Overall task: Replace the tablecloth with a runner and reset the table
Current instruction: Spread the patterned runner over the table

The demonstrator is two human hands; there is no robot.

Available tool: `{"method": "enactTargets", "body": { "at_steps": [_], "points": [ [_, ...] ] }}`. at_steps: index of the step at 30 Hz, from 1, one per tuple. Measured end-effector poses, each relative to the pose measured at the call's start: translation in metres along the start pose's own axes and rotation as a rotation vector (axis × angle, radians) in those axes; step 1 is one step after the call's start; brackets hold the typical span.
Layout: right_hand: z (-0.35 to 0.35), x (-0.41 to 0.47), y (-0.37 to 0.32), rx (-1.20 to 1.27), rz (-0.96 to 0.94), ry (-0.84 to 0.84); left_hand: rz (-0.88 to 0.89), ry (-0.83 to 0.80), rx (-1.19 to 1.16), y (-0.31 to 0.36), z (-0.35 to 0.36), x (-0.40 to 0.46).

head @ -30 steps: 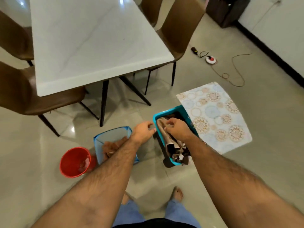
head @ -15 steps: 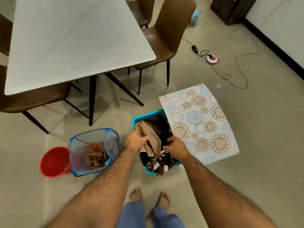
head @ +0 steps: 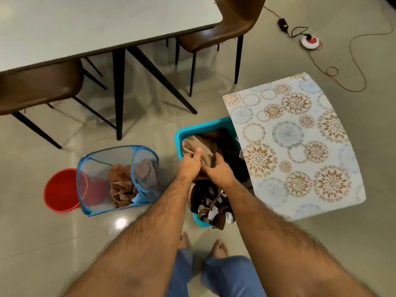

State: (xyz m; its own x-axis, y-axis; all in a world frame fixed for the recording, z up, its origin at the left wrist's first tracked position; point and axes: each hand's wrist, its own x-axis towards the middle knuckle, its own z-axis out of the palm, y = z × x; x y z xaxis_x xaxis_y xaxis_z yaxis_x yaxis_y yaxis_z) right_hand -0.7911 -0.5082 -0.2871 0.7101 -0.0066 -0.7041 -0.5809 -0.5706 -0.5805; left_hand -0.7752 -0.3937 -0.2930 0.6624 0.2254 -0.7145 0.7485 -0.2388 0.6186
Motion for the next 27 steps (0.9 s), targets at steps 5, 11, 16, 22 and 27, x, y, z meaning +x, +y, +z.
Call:
{"method": "enactTargets", "body": {
  "at_steps": [5,11,16,22,27],
  "points": [
    [0.025,0.028,0.012,-0.086,0.083,0.023,-0.052,-0.096,-0.185,-0.002,0.005,0.004],
    [0.023,0.027,0.014,0.033,0.067,0.103,0.037,-0.035,-0.042,0.0,-0.023,-0.008],
    [0.008,-0.009,-0.008,0.361,-0.06,0.082,-0.169,-0.204,-0.295,-0.01,-0.038,-0.036],
    [-0.003,-0.057,-0.033,0.218,-0.219,0.002,-0.362,-0.378,-0.692,-0.004,-0.042,-0.063],
    [-0.006,-0.1,-0.058,0.014,-0.347,-0.105,-0.29,-0.35,-0.811,0.008,-0.065,-0.089]
  ]
}}
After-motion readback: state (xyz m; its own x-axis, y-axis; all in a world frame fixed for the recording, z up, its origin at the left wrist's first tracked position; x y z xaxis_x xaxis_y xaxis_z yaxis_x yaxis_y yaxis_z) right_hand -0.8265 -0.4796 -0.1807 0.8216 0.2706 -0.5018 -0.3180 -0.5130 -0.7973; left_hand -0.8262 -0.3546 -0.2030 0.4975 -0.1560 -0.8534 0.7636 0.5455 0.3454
